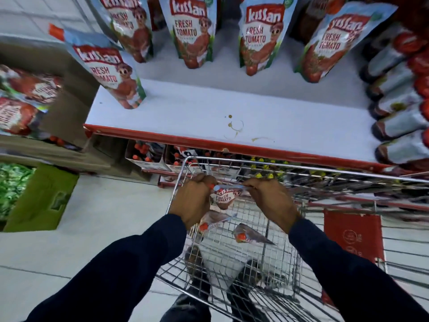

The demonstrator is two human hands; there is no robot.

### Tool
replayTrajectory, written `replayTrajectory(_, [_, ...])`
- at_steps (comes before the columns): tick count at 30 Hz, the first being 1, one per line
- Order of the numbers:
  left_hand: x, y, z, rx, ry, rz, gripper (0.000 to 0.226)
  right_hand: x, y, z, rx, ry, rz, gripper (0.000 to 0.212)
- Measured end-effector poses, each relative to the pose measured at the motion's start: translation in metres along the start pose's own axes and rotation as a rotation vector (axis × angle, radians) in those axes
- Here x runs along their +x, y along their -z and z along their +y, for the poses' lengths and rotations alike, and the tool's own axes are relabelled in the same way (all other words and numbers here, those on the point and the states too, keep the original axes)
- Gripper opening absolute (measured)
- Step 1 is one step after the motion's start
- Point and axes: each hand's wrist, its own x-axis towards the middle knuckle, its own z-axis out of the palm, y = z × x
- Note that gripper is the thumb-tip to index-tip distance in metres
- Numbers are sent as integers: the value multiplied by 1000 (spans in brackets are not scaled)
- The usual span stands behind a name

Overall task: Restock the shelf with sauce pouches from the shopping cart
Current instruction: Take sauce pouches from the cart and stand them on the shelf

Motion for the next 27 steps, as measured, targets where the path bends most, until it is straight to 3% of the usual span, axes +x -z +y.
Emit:
replayTrajectory(8, [-21,98,23,-123,-104,284,41,-18,96,-61,56,152,162,16])
replayTrajectory(15, [-22,184,29,-163,-146,422,34,-6,157,-113,62,237,309,18])
replayTrajectory(23, [8,271,12,-76,-117,435,23,42,197,-159,56,296,474,15])
replayTrajectory(27, [28,296,7,107,-99,443,22,70,206,-172,32,255,512,11])
